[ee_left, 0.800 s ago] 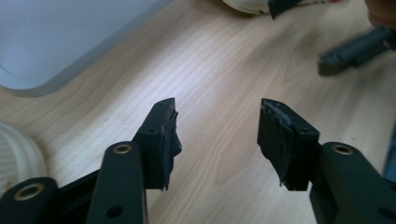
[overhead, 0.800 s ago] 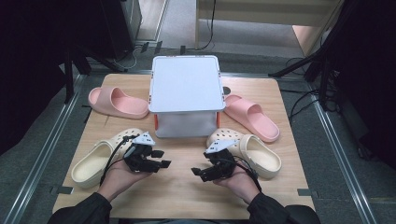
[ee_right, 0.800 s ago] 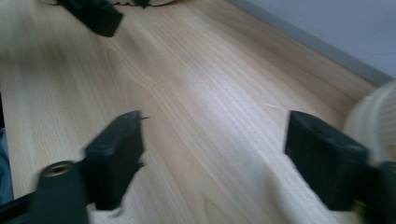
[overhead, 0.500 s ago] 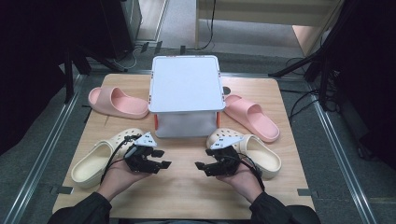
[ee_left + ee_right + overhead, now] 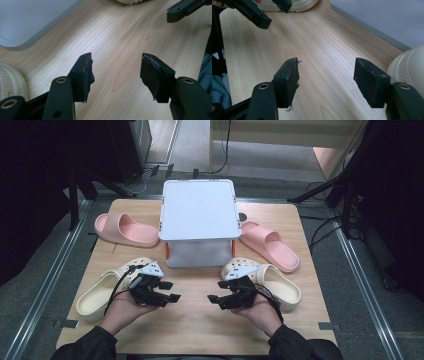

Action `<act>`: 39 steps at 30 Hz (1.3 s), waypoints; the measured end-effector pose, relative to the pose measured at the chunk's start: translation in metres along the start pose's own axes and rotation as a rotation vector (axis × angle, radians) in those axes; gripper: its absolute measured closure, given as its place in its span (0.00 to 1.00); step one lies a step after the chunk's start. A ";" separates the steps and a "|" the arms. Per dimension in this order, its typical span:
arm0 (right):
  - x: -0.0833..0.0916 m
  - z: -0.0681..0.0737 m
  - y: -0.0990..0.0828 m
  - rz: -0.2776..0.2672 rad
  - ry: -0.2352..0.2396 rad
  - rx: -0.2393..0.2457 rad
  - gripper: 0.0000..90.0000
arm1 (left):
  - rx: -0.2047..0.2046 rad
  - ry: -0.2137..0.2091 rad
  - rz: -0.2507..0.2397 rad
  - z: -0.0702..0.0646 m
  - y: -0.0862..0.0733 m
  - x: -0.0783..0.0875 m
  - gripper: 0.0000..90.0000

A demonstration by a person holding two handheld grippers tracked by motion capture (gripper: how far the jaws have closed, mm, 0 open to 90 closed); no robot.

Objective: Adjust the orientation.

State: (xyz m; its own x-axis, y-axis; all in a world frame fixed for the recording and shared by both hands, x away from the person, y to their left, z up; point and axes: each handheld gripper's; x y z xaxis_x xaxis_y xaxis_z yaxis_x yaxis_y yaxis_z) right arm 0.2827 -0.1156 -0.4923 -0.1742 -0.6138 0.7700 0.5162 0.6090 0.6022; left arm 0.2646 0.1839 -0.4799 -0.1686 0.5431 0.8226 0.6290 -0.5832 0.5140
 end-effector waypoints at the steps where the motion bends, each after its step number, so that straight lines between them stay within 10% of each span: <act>1: 0.000 0.000 0.000 0.003 0.000 0.007 0.41 | -0.003 0.002 -0.002 -0.001 -0.001 0.001 0.48; 39: -0.010 -0.001 0.029 0.004 0.081 0.067 0.47 | 0.171 0.159 -0.091 0.007 -0.059 0.090 0.51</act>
State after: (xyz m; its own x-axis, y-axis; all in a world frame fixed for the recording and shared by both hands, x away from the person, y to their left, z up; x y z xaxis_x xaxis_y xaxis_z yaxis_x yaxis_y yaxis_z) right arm 0.3003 -0.0919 -0.4829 -0.1025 -0.6484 0.7544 0.4593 0.6419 0.6141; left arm 0.2173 0.2714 -0.4385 -0.3393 0.4792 0.8095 0.7229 -0.4178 0.5504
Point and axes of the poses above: each handheld gripper's, and its own axes: x roughly backward along the jaws, y roughly out of its top, z roughly to its left, and after that the axes turned 10 degrees about z, right-handed
